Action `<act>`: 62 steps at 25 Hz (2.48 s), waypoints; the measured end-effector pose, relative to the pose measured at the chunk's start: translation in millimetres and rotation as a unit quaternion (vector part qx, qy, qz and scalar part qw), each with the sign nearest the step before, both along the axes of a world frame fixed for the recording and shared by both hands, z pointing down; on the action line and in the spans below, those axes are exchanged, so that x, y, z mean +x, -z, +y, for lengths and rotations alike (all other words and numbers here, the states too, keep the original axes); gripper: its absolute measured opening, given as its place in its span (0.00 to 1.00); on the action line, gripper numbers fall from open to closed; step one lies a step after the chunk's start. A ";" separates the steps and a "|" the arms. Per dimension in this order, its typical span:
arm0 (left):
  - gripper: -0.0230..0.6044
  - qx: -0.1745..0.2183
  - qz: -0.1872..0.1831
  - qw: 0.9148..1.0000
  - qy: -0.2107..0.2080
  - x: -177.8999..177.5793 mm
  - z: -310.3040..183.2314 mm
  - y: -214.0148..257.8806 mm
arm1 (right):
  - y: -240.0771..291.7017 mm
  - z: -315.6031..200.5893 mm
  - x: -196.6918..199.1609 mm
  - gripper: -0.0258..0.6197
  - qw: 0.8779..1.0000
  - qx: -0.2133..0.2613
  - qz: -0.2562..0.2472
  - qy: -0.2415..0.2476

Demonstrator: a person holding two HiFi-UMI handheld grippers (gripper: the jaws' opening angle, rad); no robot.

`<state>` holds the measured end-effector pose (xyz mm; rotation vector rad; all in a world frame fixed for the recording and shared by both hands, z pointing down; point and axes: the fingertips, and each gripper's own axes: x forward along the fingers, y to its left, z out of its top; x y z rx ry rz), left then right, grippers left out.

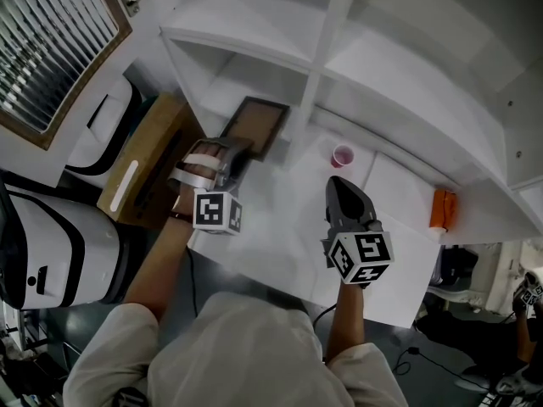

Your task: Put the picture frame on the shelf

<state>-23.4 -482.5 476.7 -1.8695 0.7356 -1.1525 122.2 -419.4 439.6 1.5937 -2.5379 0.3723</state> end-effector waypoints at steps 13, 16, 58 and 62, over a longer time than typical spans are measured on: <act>0.18 -0.007 -0.008 1.000 -0.009 10.2 -13.8 -14.6 | -2.3 1.3 2.9 0.05 1.000 -0.006 0.004 0.002; 0.19 -0.013 -0.009 1.000 -0.010 13.1 -15.7 -19.1 | -2.2 1.3 4.2 0.05 1.000 -0.006 0.004 0.001; 0.45 -0.083 -0.055 0.995 -0.007 32.7 -51.9 -46.7 | -18.6 9.7 45.9 0.05 0.999 -0.031 0.028 -0.021; 0.45 -0.084 -0.060 0.995 -0.004 34.3 -57.6 -48.0 | -17.8 9.1 51.9 0.05 0.999 -0.031 0.020 -0.026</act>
